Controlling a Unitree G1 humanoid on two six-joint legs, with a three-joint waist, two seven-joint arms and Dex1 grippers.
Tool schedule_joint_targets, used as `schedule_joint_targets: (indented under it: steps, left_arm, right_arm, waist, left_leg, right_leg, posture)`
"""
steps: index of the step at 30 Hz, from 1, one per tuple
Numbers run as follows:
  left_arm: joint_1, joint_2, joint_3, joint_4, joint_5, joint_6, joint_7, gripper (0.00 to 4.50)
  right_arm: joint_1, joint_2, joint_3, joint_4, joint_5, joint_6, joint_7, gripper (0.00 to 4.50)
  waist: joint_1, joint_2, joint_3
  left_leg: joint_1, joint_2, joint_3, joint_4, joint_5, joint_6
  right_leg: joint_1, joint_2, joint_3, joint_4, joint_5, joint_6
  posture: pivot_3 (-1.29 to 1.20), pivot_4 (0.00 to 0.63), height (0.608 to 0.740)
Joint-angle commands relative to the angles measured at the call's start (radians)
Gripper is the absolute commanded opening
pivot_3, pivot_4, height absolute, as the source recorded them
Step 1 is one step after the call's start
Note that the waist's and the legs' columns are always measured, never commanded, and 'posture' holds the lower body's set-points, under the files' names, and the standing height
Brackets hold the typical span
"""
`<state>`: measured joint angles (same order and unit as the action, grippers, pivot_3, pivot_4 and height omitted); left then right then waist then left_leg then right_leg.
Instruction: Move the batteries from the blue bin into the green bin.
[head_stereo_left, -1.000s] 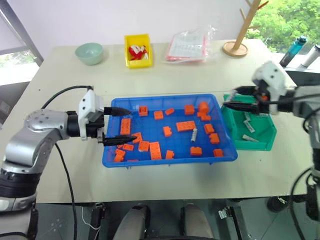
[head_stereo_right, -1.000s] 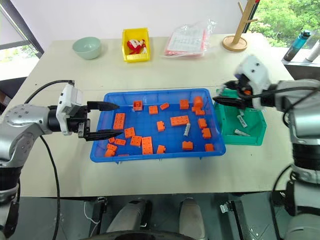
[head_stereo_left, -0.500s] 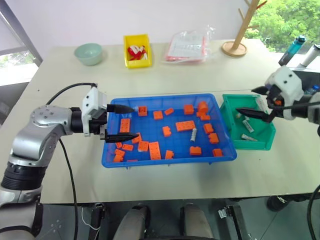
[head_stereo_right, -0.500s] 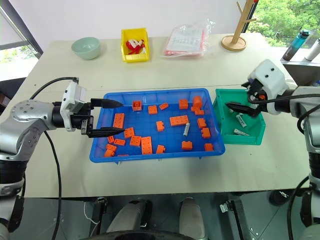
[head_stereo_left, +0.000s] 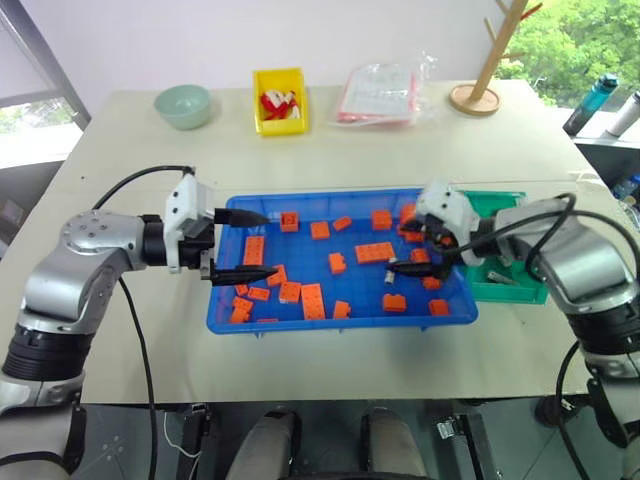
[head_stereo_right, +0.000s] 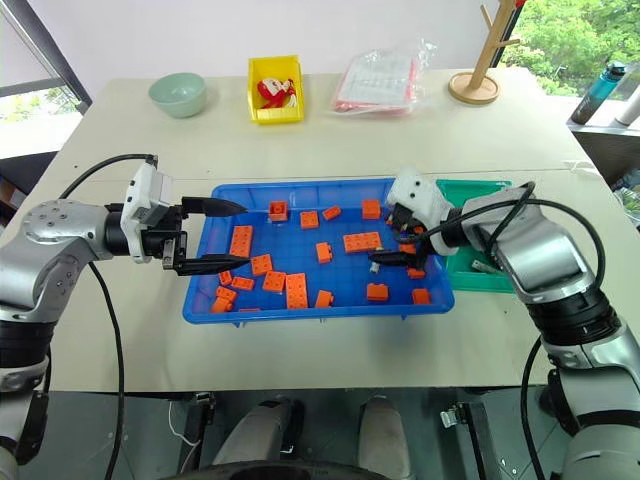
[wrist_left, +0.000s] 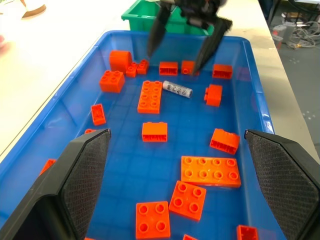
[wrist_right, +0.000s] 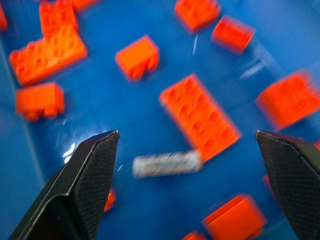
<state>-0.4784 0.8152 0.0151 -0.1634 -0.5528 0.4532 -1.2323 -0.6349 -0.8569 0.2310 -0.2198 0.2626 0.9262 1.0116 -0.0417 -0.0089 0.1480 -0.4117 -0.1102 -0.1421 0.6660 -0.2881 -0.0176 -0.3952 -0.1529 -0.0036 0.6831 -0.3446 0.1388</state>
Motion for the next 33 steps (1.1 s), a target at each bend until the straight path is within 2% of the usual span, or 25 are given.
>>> schedule_joint_targets:
  steps: [1,13,22,23,24,25,27,33]
  left_arm:
    - [0.008,0.012,0.027,-0.041,-0.005,-0.003,0.008,4.5]
    - [-0.005,0.004,0.021,-0.04,-0.004,-0.002,0.024,4.5]
    - [-0.019,0.009,0.028,-0.028,-0.001,-0.006,0.025,4.5]
    - [-0.02,0.008,0.028,-0.026,0.0,-0.006,0.026,4.5]
    - [-0.021,0.008,0.028,-0.026,0.0,-0.007,0.026,4.5]
    - [-0.021,0.008,0.028,-0.026,0.0,-0.007,0.026,4.5]
    - [-0.024,0.007,0.027,-0.024,0.0,-0.007,0.027,4.5]
    - [-0.029,-0.001,0.019,-0.017,0.003,-0.014,0.029,4.5]
  right_arm:
    - [-0.002,-0.004,-0.043,-0.064,0.02,0.068,-0.04,4.47]
    - [0.029,0.081,0.007,0.026,0.006,0.056,-0.113,4.47]
    - [0.035,0.072,0.045,0.032,0.002,0.035,-0.098,4.47]
    - [0.036,0.072,0.044,0.031,0.001,0.032,-0.1,3.97]
    - [0.037,0.072,0.044,0.03,0.0,0.03,-0.102,3.78]
    - [0.037,0.072,0.043,0.027,-0.001,0.029,-0.103,3.09]
    - [0.03,0.069,0.034,0.015,-0.001,0.03,-0.108,2.4]
    - [-0.044,0.011,-0.109,-0.034,0.068,0.101,-0.099,2.4]
  waist:
    - [-0.002,0.0,0.0]
    - [-0.001,0.0,0.0]
    - [0.0,0.0,0.0]
    - [0.0,0.0,0.0]
    - [-0.001,0.0,0.0]
    - [-0.001,0.0,0.0]
    - [-0.001,0.0,0.0]
    - [-0.001,0.0,0.0]
  left_leg:
    - [0.0,0.0,0.0,0.0,0.0,0.0]
    - [0.0,0.0,0.0,0.0,0.0,0.0]
    - [0.0,0.0,0.0,0.0,0.0,0.0]
    - [0.0,0.0,0.0,0.0,0.0,0.0]
    - [0.0,0.0,0.0,0.0,0.0,0.0]
    - [0.0,0.0,0.0,0.0,0.0,0.0]
    - [0.0,0.0,0.0,0.0,0.0,0.0]
    - [0.0,0.0,0.0,0.0,0.0,0.0]
  right_leg:
    - [0.0,0.0,0.0,0.0,0.0,0.0]
    - [0.0,0.0,0.0,0.0,0.0,0.0]
    - [0.0,0.0,0.0,0.0,0.0,0.0]
    - [0.0,0.0,0.0,0.0,0.0,0.0]
    - [0.0,0.0,0.0,0.0,0.0,0.0]
    - [0.0,0.0,0.0,0.0,0.0,0.0]
    - [0.0,0.0,0.0,0.0,0.0,0.0]
    - [0.0,0.0,0.0,0.0,0.0,0.0]
  posture:
    - [0.0,0.15,0.719]
    - [0.0,0.15,0.719]
    - [0.0,0.15,0.719]
    - [0.0,0.15,0.719]
    - [0.0,0.15,0.719]
    - [0.0,0.15,0.719]
    - [0.0,0.15,0.719]
    - [0.0,0.15,0.719]
